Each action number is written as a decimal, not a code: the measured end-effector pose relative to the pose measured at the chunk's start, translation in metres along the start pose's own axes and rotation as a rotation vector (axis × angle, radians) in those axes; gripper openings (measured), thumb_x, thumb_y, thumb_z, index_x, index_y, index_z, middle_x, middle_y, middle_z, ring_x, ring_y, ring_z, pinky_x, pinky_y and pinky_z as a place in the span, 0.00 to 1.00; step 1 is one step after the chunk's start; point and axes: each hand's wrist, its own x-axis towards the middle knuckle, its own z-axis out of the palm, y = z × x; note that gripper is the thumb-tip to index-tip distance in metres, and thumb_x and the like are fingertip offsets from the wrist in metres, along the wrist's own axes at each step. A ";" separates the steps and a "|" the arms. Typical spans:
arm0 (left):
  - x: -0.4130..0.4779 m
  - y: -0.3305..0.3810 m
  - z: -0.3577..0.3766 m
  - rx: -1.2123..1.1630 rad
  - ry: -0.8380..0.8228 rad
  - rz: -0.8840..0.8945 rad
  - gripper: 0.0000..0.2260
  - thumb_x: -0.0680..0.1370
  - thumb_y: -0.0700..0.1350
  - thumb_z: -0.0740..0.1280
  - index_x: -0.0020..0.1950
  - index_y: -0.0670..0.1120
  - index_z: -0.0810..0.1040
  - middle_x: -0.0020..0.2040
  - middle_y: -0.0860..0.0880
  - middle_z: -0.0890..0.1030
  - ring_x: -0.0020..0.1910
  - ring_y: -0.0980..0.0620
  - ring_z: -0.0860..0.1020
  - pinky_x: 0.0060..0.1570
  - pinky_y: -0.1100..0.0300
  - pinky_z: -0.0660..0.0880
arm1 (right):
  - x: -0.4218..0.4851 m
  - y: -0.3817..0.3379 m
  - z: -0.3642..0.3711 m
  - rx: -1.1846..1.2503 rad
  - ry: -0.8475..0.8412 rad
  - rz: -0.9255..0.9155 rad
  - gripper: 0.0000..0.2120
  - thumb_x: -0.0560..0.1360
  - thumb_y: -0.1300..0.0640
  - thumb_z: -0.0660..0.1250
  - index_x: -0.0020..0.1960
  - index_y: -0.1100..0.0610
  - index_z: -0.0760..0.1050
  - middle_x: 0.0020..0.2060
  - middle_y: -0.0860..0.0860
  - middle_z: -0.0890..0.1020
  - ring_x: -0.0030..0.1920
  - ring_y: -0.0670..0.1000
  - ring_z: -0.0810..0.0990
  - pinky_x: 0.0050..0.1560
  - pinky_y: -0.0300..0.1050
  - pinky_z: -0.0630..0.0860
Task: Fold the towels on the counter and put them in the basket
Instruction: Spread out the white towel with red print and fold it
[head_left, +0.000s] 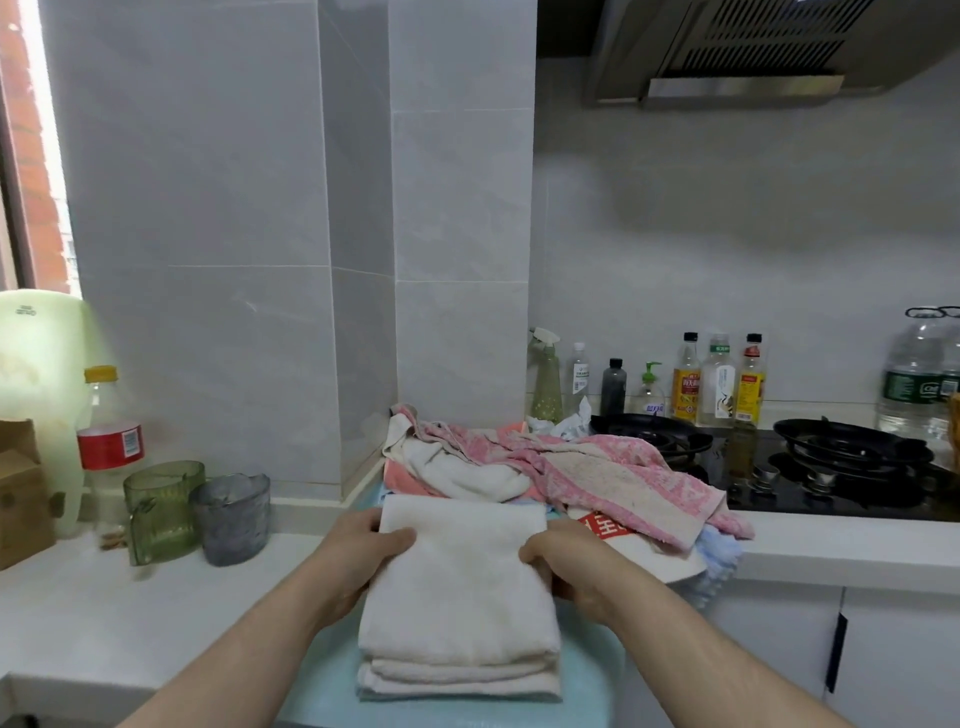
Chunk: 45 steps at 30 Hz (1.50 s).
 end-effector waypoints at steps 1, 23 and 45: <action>0.001 -0.002 -0.001 0.035 -0.029 0.029 0.11 0.77 0.34 0.66 0.59 0.41 0.78 0.52 0.42 0.85 0.50 0.43 0.84 0.54 0.48 0.78 | 0.003 0.002 -0.001 -0.098 0.003 -0.020 0.21 0.64 0.64 0.67 0.56 0.58 0.77 0.48 0.59 0.83 0.46 0.58 0.81 0.46 0.49 0.80; -0.028 -0.013 0.007 -0.135 0.027 -0.089 0.20 0.75 0.25 0.53 0.61 0.41 0.73 0.51 0.35 0.81 0.44 0.39 0.82 0.48 0.47 0.81 | -0.020 0.025 -0.005 0.336 -0.224 -0.055 0.23 0.75 0.75 0.56 0.63 0.53 0.71 0.50 0.63 0.80 0.41 0.62 0.81 0.51 0.60 0.80; -0.034 -0.043 0.008 0.183 0.072 0.069 0.15 0.61 0.43 0.72 0.47 0.45 0.83 0.59 0.52 0.76 0.58 0.55 0.76 0.54 0.61 0.71 | -0.014 0.036 -0.012 -0.003 -0.176 -0.046 0.14 0.73 0.69 0.64 0.54 0.56 0.78 0.53 0.60 0.78 0.44 0.55 0.75 0.37 0.42 0.71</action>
